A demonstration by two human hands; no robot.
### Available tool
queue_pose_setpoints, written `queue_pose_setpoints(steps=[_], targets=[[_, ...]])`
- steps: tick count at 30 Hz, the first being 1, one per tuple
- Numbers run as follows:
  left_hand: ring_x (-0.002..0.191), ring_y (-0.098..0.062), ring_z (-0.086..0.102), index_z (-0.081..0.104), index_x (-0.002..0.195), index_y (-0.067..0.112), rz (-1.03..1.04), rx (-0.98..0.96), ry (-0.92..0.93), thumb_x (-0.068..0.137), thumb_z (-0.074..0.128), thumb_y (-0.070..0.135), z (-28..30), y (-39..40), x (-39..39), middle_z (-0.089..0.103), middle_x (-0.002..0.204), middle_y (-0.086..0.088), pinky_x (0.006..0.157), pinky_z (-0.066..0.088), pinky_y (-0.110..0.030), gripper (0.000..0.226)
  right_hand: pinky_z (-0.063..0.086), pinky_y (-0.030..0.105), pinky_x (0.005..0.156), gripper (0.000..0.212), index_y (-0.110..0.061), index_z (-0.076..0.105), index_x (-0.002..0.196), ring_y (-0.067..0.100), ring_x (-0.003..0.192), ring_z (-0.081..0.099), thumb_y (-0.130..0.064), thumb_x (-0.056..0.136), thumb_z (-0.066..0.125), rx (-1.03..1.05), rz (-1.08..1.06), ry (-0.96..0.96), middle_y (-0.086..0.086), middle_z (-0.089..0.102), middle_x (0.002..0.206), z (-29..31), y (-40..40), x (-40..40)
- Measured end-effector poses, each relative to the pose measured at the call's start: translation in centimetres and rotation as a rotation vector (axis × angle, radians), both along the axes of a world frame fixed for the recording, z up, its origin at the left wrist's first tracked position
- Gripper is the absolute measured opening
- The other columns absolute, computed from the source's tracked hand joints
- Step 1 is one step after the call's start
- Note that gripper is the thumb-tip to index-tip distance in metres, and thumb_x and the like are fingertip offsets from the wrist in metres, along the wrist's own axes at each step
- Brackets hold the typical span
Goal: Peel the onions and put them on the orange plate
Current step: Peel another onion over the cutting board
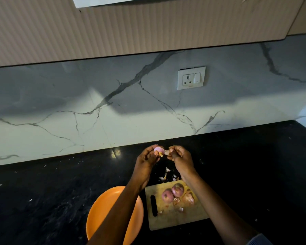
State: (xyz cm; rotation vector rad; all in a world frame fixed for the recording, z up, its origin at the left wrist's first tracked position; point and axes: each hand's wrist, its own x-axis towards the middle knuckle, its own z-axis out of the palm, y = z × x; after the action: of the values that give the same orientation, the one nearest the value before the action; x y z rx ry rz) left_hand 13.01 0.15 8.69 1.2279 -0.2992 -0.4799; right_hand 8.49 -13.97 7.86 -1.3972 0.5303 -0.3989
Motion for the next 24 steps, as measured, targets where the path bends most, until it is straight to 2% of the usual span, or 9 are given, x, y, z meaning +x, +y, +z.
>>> queue_pose_setpoints(steps=[5,8,11,13,14,18,21,24], targets=[[0.113,-0.025,0.061,0.061,0.12,0.0,-0.047,-0.009,-0.036,0.098,0.057,0.025,0.2,0.0,-0.1,0.066,0.115,-0.017,0.099,0.047,-0.034,0.034,0.056,0.021,0.075,0.011,-0.003,0.064,0.106,0.012,0.081,0.068,-0.003,0.102,0.053,0.073,-0.091,0.022,0.002,0.068,0.09,-0.3,-1.1,0.1],[0.109,-0.023,0.061,0.064,0.113,0.007,-0.08,0.032,-0.037,0.097,0.055,0.03,0.3,0.6,0.3,0.066,0.112,-0.012,0.095,0.048,-0.033,0.029,0.057,0.02,0.072,0.012,-0.005,0.065,0.106,0.015,0.083,0.068,-0.005,0.102,0.054,-0.029,-0.073,0.069,0.004,0.068,0.093,-0.6,-2.5,-0.4],[0.099,-0.019,0.065,0.067,0.112,0.016,-0.06,0.091,-0.016,0.094,0.061,0.037,0.2,0.7,0.3,0.071,0.107,-0.007,0.089,0.052,-0.031,0.028,0.059,0.027,0.078,0.017,-0.017,0.071,0.099,0.016,0.086,0.071,-0.026,0.102,0.057,-0.188,0.054,0.094,0.002,0.074,0.098,-1.1,-2.5,-0.6],[0.101,-0.023,0.066,0.064,0.119,0.015,-0.054,0.132,-0.018,0.1,0.059,0.03,-0.3,0.3,0.3,0.072,0.109,-0.01,0.088,0.054,-0.03,0.025,0.06,0.033,0.08,0.026,-0.022,0.073,0.1,0.014,0.088,0.072,-0.045,0.096,0.062,-0.285,0.127,0.101,-0.003,0.075,0.097,-1.2,-2.0,-0.6],[0.103,-0.025,0.067,0.063,0.122,0.013,-0.051,0.149,-0.015,0.102,0.055,0.024,-0.5,0.0,0.3,0.071,0.113,-0.013,0.089,0.055,-0.03,0.024,0.06,0.032,0.079,0.028,-0.022,0.072,0.103,0.013,0.089,0.072,-0.047,0.094,0.064,-0.271,0.152,0.082,-0.002,0.075,0.099,-1.0,-1.6,-0.7],[0.107,-0.025,0.069,0.06,0.128,0.007,-0.026,0.148,0.047,0.105,0.048,0.016,-1.0,-0.9,0.3,0.07,0.12,-0.018,0.09,0.055,-0.031,0.028,0.056,0.021,0.074,0.028,-0.02,0.074,0.108,0.009,0.095,0.073,-0.037,0.086,0.075,-0.129,0.21,-0.033,-0.001,0.077,0.101,0.0,-0.4,-1.0],[0.101,-0.022,0.071,0.063,0.125,0.011,-0.016,0.146,0.102,0.106,0.046,0.016,-0.8,-1.0,0.2,0.073,0.114,-0.013,0.088,0.054,-0.032,0.026,0.057,0.023,0.082,0.027,-0.012,0.076,0.109,0.012,0.097,0.073,-0.024,0.085,0.078,-0.064,0.181,-0.091,0.001,0.078,0.101,0.1,-0.5,-0.9],[0.101,-0.021,0.07,0.066,0.121,0.014,0.001,0.189,0.076,0.104,0.051,0.02,-0.8,-0.8,0.3,0.075,0.11,-0.008,0.091,0.053,-0.036,0.023,0.056,0.024,0.083,0.019,-0.013,0.077,0.107,0.012,0.096,0.072,-0.018,0.089,0.074,-0.111,0.152,-0.086,0.001,0.078,0.1,-0.3,-1.1,-0.9]])
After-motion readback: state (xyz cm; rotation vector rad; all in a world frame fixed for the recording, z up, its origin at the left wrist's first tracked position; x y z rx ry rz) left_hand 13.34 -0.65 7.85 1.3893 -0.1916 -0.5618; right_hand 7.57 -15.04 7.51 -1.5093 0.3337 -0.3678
